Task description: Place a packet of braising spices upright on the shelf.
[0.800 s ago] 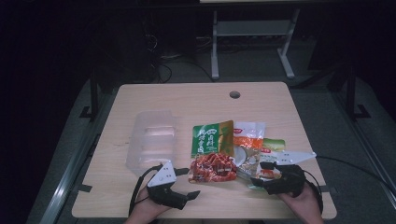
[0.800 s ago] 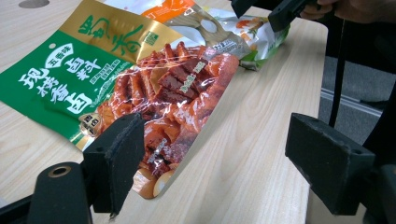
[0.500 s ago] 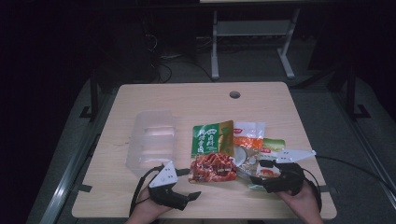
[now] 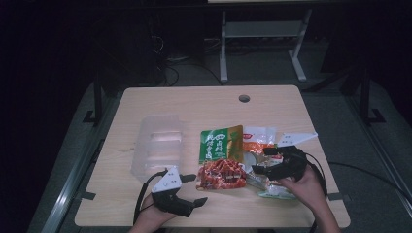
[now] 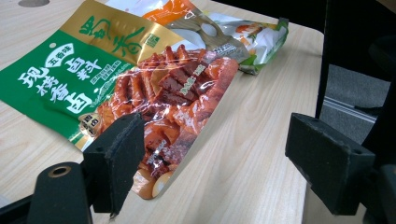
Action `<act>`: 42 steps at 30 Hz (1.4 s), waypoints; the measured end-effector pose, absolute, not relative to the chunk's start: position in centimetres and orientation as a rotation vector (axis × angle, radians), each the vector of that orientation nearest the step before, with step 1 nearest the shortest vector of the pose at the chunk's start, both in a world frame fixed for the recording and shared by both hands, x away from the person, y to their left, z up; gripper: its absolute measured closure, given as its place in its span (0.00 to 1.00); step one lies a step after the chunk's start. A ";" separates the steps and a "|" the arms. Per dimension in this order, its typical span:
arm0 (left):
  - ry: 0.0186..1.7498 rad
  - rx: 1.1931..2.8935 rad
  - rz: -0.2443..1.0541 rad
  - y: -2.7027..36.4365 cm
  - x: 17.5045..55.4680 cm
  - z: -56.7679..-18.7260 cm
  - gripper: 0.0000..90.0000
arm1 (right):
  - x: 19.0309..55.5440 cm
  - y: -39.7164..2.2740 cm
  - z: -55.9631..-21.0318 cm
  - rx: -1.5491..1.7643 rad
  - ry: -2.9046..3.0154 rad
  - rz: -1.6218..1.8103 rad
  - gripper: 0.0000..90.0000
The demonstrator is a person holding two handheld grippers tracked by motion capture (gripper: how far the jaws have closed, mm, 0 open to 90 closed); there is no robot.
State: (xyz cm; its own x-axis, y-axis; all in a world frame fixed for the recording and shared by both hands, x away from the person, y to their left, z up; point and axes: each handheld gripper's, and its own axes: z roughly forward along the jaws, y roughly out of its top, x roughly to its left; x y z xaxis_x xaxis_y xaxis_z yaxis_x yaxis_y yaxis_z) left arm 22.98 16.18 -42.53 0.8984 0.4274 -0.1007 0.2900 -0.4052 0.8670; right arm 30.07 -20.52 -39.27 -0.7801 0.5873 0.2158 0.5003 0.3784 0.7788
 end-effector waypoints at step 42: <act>0.533 1.989 0.125 15.8 23.7 -42.5 0.23 | 39.9 -15.4 -43.2 1.370 2.646 1.183 0.61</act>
State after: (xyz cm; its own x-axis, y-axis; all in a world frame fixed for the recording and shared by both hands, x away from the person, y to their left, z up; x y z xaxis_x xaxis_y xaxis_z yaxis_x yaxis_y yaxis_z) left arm 23.66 15.79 -42.53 0.8964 0.4200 -0.1416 0.3134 -0.3747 0.8726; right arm 39.92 -15.36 -43.16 -0.6331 0.6811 0.3678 0.7283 0.3629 0.5813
